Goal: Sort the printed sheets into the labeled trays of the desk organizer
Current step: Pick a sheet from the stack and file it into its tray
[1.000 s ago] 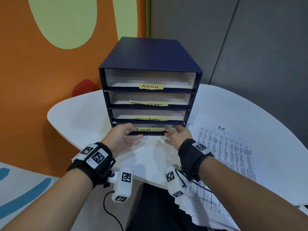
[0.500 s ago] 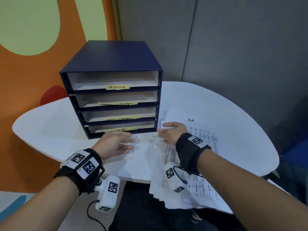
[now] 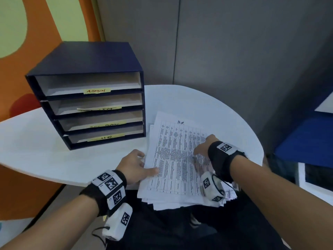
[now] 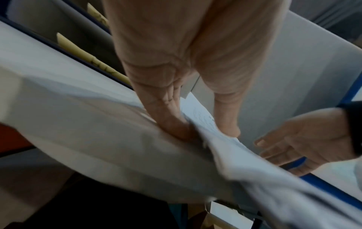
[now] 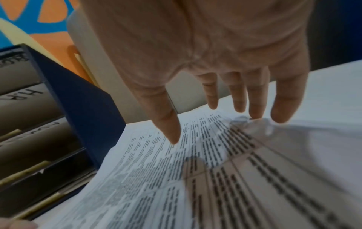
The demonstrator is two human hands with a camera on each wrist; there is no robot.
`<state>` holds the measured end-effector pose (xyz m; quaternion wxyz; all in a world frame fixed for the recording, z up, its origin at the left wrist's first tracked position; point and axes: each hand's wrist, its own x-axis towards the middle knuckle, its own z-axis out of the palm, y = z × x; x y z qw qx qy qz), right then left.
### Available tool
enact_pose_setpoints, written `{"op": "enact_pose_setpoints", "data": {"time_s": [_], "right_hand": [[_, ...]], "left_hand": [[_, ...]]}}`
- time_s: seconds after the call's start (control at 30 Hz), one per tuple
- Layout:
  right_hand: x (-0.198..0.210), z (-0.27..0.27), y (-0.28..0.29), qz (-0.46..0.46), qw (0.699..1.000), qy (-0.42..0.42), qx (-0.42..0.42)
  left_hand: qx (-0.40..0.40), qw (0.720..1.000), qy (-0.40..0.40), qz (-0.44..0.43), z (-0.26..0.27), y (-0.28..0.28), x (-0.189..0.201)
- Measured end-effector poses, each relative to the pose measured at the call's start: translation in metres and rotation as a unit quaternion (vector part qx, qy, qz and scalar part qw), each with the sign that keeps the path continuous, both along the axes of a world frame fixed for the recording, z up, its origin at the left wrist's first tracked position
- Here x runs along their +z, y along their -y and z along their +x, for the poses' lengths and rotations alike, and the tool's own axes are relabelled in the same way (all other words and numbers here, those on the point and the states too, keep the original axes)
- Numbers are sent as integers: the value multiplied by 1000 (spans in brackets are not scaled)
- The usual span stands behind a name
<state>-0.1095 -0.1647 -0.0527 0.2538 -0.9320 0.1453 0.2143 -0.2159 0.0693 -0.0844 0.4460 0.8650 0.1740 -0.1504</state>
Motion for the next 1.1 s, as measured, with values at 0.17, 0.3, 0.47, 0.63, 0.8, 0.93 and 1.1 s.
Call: {"op": "enact_pose_setpoints", "data": {"time_s": [0.17,0.3,0.47,0.63,0.8,0.93,1.1], "right_hand": [[-1,-7,-9,-13,999,-3,38],[3,-11,-8,-19,998,-7,56],[8,-17,-8,-28,997,1,70],[15,-20,-13,-5,999,12,49],[12,-29,-3,98,993,51,29],[1,-47,14,200,975,91,29],[-8,-74,18,284,951,102,73]], "left_hand": [[0,998,-5,70,6,1,2],[38,994,37,97,11,-11,14],[69,996,54,25,11,-25,22],[98,989,57,-98,3,-21,30],[110,979,75,-156,-7,-24,36],[107,970,44,-211,-26,-20,32],[39,978,-37,-201,-60,-19,37]]}}
